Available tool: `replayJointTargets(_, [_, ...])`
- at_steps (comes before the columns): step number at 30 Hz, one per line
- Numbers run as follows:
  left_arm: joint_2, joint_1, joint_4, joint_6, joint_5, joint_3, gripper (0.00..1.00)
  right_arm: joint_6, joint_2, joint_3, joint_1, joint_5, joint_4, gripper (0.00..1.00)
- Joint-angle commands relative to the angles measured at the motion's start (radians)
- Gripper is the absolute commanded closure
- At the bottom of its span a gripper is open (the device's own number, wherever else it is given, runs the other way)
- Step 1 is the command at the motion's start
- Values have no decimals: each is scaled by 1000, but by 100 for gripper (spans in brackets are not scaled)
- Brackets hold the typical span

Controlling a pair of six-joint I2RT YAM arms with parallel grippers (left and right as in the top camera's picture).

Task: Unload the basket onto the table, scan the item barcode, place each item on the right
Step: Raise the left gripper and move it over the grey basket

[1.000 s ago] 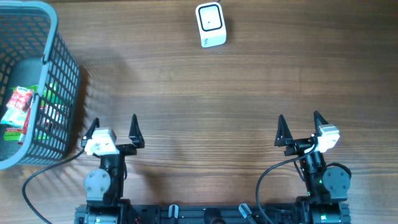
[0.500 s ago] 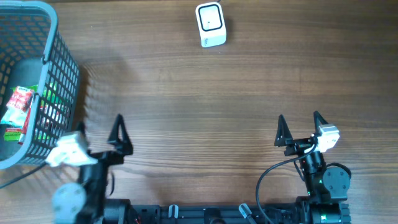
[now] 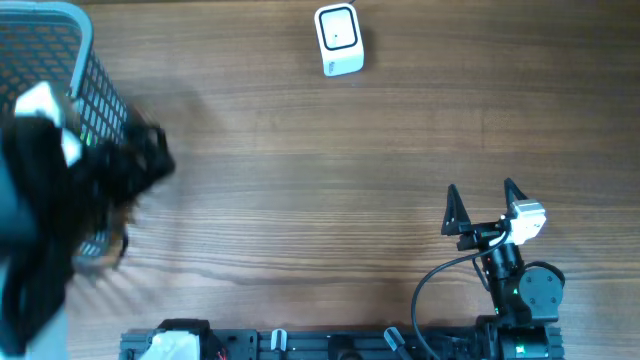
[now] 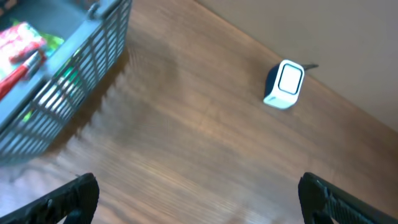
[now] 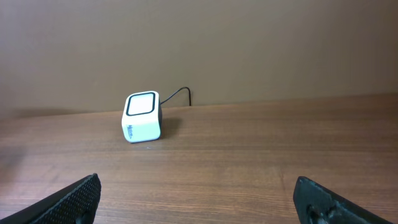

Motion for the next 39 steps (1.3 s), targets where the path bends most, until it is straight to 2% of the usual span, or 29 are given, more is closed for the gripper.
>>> replayJointTargets(1, [154, -5, 68, -17, -9, 58, 0, -10, -5, -1, -3, 5, 4, 0])
replayJointTargets(4, [252, -4, 159, -17, 21, 58, 0, -10, -5, -1, -3, 5, 4, 0])
replayJointTargets(7, [356, 7, 186, -17, -115, 58, 2, -10, -5, -1, -3, 5, 4, 0])
replayJointTargets(8, [383, 13, 208, -17, -119, 58, 24, -10, -5, -1, -3, 5, 4, 0])
replayJointTargets(9, [402, 19, 236, -18, -127, 58, 37, -10, -5, -1, -3, 5, 4, 0])
replayJointTargets(10, [418, 21, 258, -17, -154, 58, 42, -10, -5, -1, -3, 5, 4, 0])
replayJointTargets(12, [436, 26, 260, -17, -189, 58, 7, -10, -5, -1, -3, 5, 4, 0])
replayJointTargets(13, [445, 27, 261, -17, -189, 57, 3, -10, -5, -1, -3, 5, 4, 0])
replayJointTargets(16, [457, 27, 299, 7, -189, 57, 4, -10, -5, -1, -3, 5, 4, 0])
replayJointTargets(20, [452, 27, 323, 167, -189, 57, 9, -10, -5, -1, -3, 5, 4, 0])
replayJointTargets(23, [438, 27, 307, 320, -198, 57, 17, -10, -5, -1, -3, 5, 4, 0])
replayJointTargets(27, [354, 69, 293, 329, -234, 68, 9, -10, -5, -1, -3, 5, 4, 0])
replayJointTargets(30, [261, 169, 262, 330, -230, 82, 5, -10, -5, -1, -3, 5, 4, 0])
replayJointTargets(33, [178, 333, 252, 376, -255, 82, 5, -10, -5, -1, -3, 5, 4, 0])
replayJointTargets(34, [159, 401, 250, 369, -264, 82, 0, -10, -5, -1, -3, 5, 4, 0])
replayJointTargets(37, [143, 579, 228, 298, -255, 79, 0, -10, -5, -1, -3, 5, 4, 0])
replayJointTargets(39, [171, 681, 251, 292, -211, 60, 0, -10, -5, -1, -3, 5, 4, 0])
